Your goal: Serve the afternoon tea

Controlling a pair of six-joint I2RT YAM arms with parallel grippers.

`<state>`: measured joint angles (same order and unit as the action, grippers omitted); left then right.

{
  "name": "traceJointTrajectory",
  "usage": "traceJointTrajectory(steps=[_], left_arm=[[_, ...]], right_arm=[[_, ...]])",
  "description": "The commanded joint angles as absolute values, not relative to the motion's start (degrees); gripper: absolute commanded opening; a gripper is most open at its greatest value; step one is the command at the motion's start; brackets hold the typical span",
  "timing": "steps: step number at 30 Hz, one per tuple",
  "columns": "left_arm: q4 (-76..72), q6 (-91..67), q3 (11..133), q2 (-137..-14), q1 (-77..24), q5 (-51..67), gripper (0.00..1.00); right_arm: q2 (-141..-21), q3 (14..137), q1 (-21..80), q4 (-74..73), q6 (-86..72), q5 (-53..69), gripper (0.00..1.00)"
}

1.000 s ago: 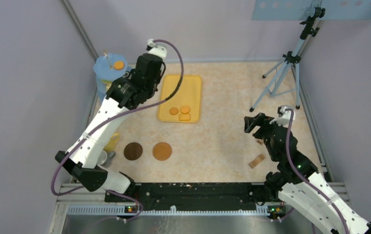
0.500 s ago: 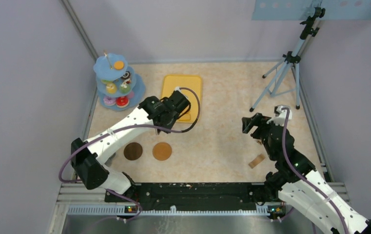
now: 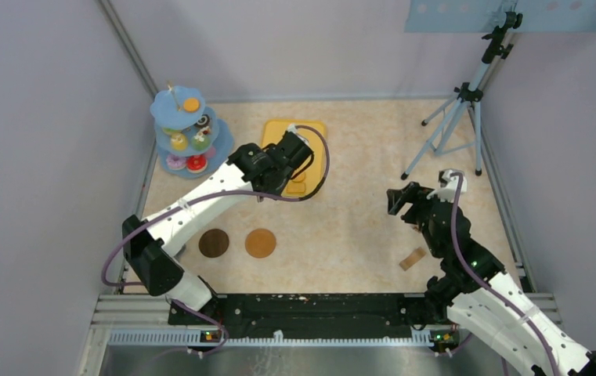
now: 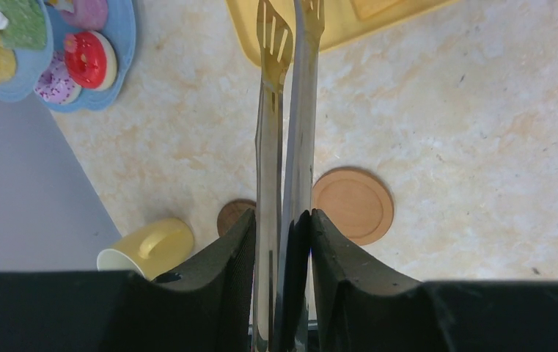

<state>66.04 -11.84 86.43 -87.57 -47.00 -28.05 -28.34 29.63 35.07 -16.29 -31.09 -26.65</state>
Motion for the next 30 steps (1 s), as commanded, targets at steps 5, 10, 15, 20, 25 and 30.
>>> traceJointTrajectory(steps=[5, 10, 15, 20, 25, 30], left_arm=[[62.4, -7.8, 90.6, -86.5, -47.2, -31.0, 0.39], [62.1, -6.3, 90.0, -90.7, -47.1, -31.5, 0.41], [60.2, -4.7, 89.9, -93.0, -46.8, -31.2, 0.42], [60.0, -4.1, 90.2, -94.9, -46.3, -30.6, 0.42], [60.5, -4.1, 90.6, -96.6, -45.3, -30.5, 0.42], [61.2, -3.8, 91.0, -97.9, -45.3, -30.1, 0.42]], right_arm=[[-27.0, 30.1, 34.8, -15.5, -31.0, -27.6, 0.75], [-27.0, 30.2, 34.8, -16.0, -31.2, -27.4, 0.75], [-26.3, 30.1, 34.8, -16.9, -31.4, -27.7, 0.75], [-25.3, 29.8, 34.8, -16.8, -31.3, -28.1, 0.75], [-25.6, 29.9, 34.8, -16.7, -31.3, -27.9, 0.75], [-25.6, 29.9, 34.8, -16.7, -31.1, -27.9, 0.75]])
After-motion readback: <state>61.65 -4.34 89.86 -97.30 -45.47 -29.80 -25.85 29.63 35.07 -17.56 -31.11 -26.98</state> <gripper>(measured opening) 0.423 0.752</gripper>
